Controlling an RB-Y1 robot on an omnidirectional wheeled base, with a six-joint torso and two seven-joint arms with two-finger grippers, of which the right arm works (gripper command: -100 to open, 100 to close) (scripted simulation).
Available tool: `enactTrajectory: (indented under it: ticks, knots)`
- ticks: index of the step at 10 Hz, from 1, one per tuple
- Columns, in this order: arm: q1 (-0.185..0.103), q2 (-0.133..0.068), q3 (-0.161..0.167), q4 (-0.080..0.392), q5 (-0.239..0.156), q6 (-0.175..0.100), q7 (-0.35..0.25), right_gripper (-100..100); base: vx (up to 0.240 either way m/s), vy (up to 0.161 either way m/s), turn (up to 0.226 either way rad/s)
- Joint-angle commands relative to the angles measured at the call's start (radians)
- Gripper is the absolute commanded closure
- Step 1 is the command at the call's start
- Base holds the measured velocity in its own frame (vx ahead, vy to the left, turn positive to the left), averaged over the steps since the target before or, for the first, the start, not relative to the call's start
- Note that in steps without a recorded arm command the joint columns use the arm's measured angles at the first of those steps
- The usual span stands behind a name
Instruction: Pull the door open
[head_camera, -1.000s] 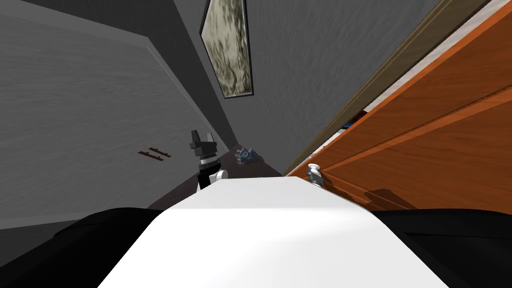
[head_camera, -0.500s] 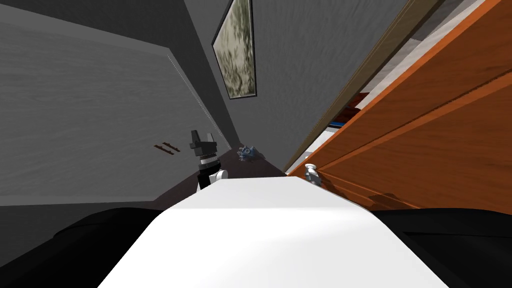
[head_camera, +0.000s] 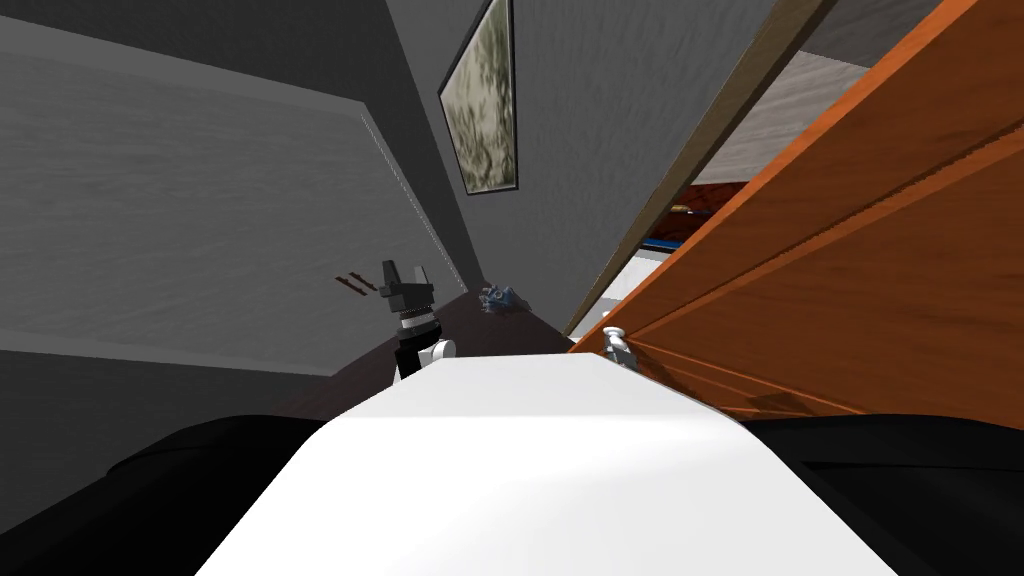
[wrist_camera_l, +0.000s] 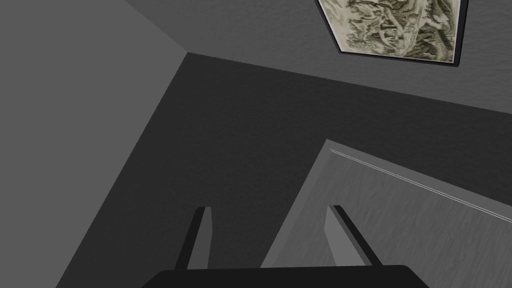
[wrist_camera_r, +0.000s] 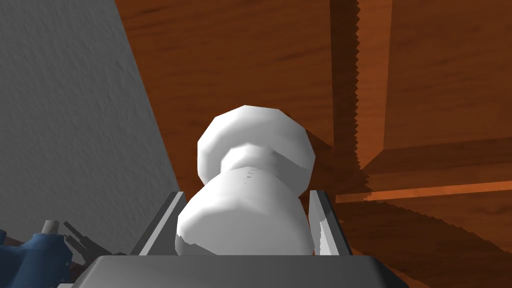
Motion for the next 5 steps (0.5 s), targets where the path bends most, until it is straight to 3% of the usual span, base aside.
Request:
enactTrajectory:
  ticks: [1, 3, 5]
  knots:
    - [0.009, -0.011, 0.022, -0.003, 0.016, -0.019, -0.016, 100, -0.247, 0.033, 0.043]
    - [0.007, -0.011, 0.028, -0.001, 0.02, -0.017, -0.018, 100, -0.172, 0.015, 0.026]
    - [0.016, -0.021, 0.065, -0.01, 0.045, -0.037, -0.028, 100, -0.201, -0.02, 0.054]
